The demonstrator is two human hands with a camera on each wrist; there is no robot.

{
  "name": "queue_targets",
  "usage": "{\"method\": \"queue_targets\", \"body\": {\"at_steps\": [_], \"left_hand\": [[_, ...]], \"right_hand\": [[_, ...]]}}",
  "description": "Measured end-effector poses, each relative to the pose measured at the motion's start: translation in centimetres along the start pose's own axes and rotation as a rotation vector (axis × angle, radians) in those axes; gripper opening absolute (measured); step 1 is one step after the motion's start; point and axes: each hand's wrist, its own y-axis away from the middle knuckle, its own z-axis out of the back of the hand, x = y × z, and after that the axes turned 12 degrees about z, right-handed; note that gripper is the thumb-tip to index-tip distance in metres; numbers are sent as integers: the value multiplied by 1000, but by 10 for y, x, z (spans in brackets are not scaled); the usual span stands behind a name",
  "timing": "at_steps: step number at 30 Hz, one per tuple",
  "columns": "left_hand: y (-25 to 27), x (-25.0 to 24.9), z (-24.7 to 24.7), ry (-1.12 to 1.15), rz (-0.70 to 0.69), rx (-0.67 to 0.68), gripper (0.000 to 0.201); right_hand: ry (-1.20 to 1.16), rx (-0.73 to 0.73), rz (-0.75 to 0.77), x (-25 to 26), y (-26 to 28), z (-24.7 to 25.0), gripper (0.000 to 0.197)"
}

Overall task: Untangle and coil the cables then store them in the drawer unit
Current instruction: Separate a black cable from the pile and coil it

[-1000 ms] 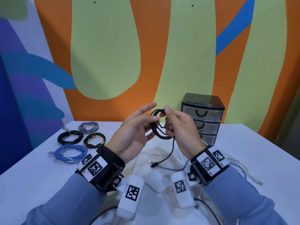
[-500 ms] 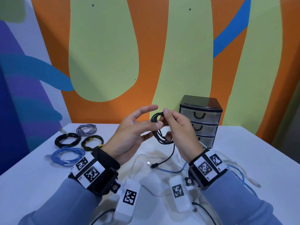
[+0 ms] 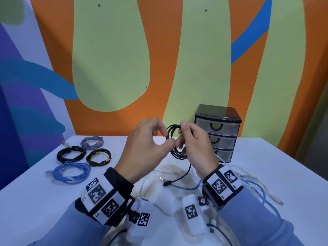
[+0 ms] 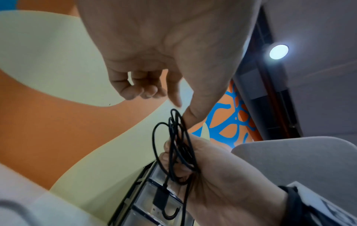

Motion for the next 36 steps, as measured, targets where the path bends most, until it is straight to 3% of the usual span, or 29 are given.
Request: {"method": "queue_targets", "body": {"at_steps": [4,7,10,14,16,19,23,26,28,33,36], "left_hand": [[1,1,1,-181,22,1,42],[2,2,1,-185,24,24,44],[-3,1,-1,81,104,128,32],[-10,-3,7,733,480,338,18],[-12,-3,11,945,610,408,22],[-14,-3,15,963,651,421,30],[-19,-1,20,930,680,398,40],[-22,1,23,870,650,403,38],[-22,3,24,743,548,378,31],[-25,21,25,248,152,133,9],[-23,23,19,71,49,20,8]], "right_hand": [[53,-15,31,2,1,0,39],[75,-27,64,1,1,0,38],[32,-21,56,1,0,-1,38],[-58,-19,70,1,-2,5,38],[-98,-17,77,2,-4,9,35],[-129,15,109,5,-6,13,33],[28,56,231,7,-7,16,31],[-3,75,130,3,-7,17,36],[-153,58,10,3,-9,17,34],[-611,16,-169,12,-13,24,25],[-773,80,-231,17,-11,21,29]]}}
